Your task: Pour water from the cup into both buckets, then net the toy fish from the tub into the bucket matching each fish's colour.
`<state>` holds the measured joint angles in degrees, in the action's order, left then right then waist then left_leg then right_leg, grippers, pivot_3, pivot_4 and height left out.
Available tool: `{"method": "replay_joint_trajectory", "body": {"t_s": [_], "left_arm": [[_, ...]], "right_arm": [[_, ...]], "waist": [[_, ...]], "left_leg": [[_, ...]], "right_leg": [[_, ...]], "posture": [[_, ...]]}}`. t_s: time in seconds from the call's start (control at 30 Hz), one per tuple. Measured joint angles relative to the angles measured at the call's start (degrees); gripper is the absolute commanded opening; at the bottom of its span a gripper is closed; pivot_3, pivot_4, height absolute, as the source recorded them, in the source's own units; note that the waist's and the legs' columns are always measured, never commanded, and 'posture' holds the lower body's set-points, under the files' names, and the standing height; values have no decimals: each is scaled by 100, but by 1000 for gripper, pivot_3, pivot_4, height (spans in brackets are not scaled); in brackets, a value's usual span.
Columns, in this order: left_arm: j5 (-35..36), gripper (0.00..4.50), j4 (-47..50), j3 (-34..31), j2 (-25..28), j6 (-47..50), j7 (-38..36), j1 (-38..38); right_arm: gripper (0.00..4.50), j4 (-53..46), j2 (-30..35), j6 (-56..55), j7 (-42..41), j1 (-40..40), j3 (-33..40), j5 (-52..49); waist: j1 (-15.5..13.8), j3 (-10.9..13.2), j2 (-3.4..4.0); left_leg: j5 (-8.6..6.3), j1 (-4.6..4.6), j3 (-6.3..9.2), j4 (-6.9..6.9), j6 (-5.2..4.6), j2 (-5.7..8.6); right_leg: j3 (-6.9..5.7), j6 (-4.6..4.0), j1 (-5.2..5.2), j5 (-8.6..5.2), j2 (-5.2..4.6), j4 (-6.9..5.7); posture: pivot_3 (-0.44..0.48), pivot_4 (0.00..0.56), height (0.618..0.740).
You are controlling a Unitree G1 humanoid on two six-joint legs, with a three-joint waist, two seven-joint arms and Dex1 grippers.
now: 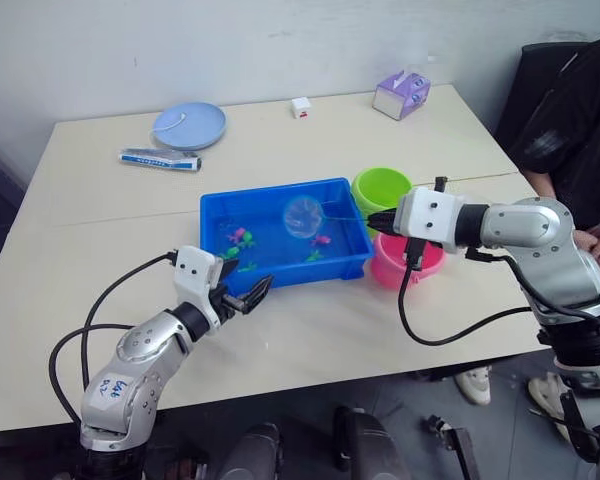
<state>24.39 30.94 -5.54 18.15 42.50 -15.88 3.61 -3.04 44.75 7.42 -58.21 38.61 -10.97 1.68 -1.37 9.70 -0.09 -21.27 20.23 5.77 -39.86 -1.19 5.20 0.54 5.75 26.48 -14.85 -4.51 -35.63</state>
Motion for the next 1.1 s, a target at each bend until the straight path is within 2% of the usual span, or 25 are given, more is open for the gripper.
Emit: {"method": "replay_joint_trajectory", "body": {"t_s": [0.27, 0.57, 0.83, 1.1], "left_arm": [[-1, 4295, 1, 165, -147, -6, 44, 61], [-1, 4295, -52, 164, -135, -15, -24, 250], [-2, 4295, -231, 218, -148, -16, -56, 287], [-2, 4295, -250, 288, -172, -32, -76, 332]], "right_arm": [[757, 1480, -128, -1252, 812, 718, -309, 1066], [757, 1828, 0, -2263, 971, 738, -525, 1713], [757, 1740, 65, -2288, 652, 743, -497, 1742], [757, 1292, 51, -1383, 212, 828, -380, 1449]], "waist": [[0, 0, 0], [7, 0, 0], [6, 0, 0], [4, 0, 0]], "left_leg": [[0, 1, -2, 3, 1, 0], [0, 0, -4, 3, 1, 0], [0, 1, -3, 3, 1, -1], [0, 1, -2, 3, 1, -1]], "right_leg": [[-3, 0, 2, 0, 0, 2], [-6, 0, 3, 0, 2, 2], [-6, 0, 3, 0, 3, 3], [-3, 0, 3, 0, 1, 3]], "posture": [[0, 150, 740], [0, 150, 740], [0, 150, 740], [0, 150, 740]]}}
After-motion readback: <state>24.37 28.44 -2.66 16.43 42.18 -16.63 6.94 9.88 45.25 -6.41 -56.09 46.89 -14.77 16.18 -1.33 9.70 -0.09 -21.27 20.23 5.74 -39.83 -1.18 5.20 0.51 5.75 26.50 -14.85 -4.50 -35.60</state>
